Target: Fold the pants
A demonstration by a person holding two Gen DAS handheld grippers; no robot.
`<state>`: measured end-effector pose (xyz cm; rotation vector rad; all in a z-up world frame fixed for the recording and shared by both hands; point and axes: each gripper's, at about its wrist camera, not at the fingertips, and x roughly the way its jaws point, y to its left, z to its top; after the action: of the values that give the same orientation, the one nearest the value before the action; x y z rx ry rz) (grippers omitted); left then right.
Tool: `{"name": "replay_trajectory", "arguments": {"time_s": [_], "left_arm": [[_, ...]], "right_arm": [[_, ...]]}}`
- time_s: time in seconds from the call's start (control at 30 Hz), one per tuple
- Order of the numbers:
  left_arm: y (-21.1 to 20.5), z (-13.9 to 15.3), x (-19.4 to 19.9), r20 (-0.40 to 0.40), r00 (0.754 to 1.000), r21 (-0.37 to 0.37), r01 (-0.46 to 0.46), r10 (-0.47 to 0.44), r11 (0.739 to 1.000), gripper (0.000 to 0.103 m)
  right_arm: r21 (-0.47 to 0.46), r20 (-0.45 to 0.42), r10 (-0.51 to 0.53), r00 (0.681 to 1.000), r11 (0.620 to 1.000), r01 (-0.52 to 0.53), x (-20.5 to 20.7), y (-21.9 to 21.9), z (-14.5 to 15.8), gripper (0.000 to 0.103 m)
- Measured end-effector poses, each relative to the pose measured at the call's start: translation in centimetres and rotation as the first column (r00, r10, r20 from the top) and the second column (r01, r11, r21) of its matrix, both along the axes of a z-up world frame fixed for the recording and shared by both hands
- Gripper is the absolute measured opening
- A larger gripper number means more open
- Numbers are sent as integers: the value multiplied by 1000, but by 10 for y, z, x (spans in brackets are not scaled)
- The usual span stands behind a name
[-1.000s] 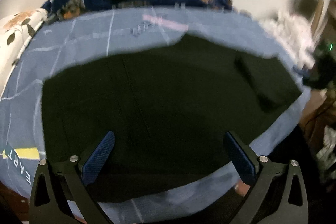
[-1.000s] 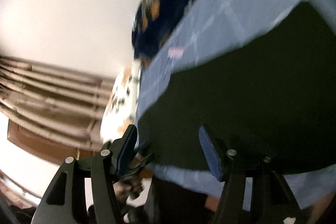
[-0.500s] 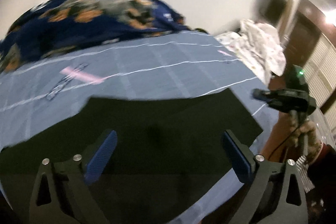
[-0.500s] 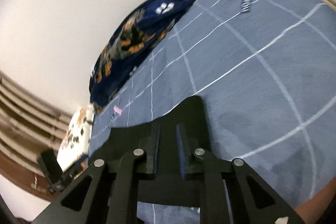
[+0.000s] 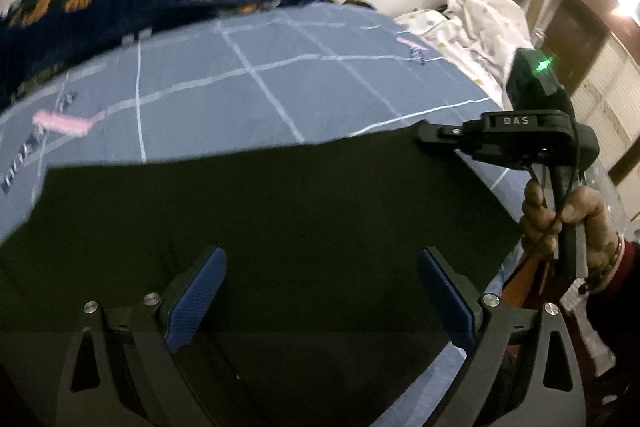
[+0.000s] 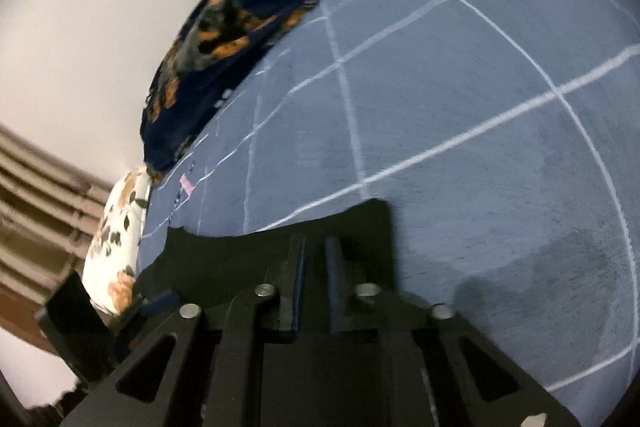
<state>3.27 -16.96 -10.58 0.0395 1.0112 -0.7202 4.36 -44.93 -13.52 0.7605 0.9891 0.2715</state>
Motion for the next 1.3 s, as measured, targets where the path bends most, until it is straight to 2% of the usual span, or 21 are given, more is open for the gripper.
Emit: {"name": "replay_trajectory", "arguments": {"time_s": [0.1, 0.2, 0.4, 0.53, 0.6, 0.63, 0.7, 0.8, 0.9, 0.93, 1.2, 1.3], "left_arm": [[0, -4, -3, 2, 1000, -10, -9, 9, 1000, 95], [-6, -5, -8, 25, 1000, 28, 5, -5, 1000, 95], [-9, -7, -14, 59, 998, 66, 16, -20, 998, 96], [-12, -7, -13, 58, 998, 75, 12, -16, 997, 96], [-13, -7, -13, 54, 998, 85, 12, -16, 996, 96], [-13, -7, -11, 52, 999, 87, 12, -16, 996, 96], [-12, -7, -11, 48, 999, 80, 9, -13, 997, 96], [-12, -7, -11, 50, 999, 76, 4, -8, 997, 96], [-16, -8, -13, 62, 998, 98, 8, -14, 995, 97], [-17, -9, -13, 66, 998, 105, 10, -17, 994, 97], [-17, -10, -13, 68, 998, 112, 10, -18, 994, 98], [-17, -10, -13, 73, 997, 116, 15, -23, 993, 98]], "right_arm": [[69, 2, -22, 1000, 997, 22, 0, -10, -8, 0], [135, -2, -40, 999, 990, 40, 1, -16, -14, 0], [320, -41, -110, 993, 940, 118, -1, -38, -33, 0], [370, -52, -141, 989, 917, 151, -5, -44, -35, 0], [368, -17, -121, 992, 922, 119, -13, -43, -28, 1], [374, 5, -102, 995, 923, 93, -19, -44, -27, 10], [385, 52, -38, 998, 923, 15, -32, -41, -24, 10], [341, 93, 70, 993, 935, -98, -57, -32, -22, 10], [290, 99, 122, 988, 946, -146, -74, -25, -22, 9], [262, 96, 137, 986, 952, -157, -80, -24, -23, 0], [110, 172, 134, 976, 982, -155, -113, -29, -20, 0], [95, 191, 110, 975, 987, -130, -119, -31, -20, 0]]}}
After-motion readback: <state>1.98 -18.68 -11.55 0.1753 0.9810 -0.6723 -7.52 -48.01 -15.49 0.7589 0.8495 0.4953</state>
